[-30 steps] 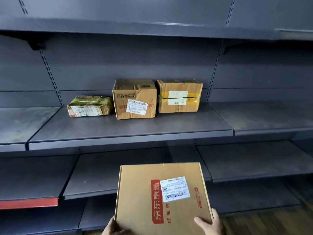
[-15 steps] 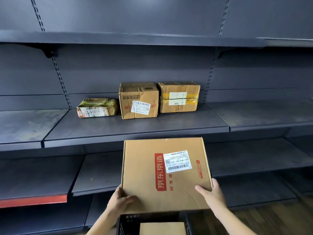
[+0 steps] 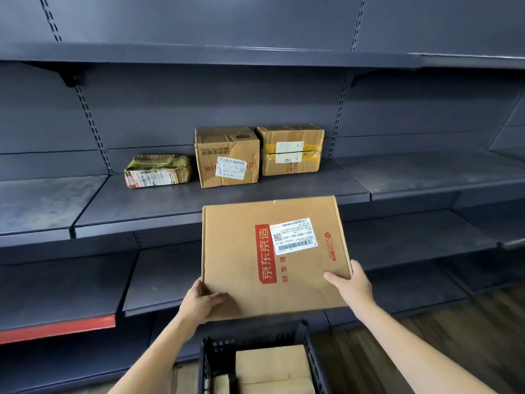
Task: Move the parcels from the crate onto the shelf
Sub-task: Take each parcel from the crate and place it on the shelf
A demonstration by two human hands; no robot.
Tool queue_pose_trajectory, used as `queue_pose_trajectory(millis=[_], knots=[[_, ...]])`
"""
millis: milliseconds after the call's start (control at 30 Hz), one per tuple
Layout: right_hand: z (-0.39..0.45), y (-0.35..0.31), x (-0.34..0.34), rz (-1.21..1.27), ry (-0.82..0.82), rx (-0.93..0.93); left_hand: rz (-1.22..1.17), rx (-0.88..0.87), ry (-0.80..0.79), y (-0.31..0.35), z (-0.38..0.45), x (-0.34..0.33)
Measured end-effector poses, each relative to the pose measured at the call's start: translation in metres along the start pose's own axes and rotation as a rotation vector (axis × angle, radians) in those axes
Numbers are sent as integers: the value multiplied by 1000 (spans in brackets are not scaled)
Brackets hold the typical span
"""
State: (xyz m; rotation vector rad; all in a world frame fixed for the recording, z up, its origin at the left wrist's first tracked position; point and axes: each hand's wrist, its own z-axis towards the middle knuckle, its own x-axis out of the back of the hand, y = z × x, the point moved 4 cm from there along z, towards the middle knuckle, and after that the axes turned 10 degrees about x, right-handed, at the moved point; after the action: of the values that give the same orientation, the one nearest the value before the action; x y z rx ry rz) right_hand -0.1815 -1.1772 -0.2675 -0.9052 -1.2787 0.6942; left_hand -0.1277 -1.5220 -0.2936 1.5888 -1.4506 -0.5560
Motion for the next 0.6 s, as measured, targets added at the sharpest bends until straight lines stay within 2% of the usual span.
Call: queue_pose_trajectory(millis=[600], knots=[[10,-51,80,146,54,167,-34,-209,93,65,-71,-17]])
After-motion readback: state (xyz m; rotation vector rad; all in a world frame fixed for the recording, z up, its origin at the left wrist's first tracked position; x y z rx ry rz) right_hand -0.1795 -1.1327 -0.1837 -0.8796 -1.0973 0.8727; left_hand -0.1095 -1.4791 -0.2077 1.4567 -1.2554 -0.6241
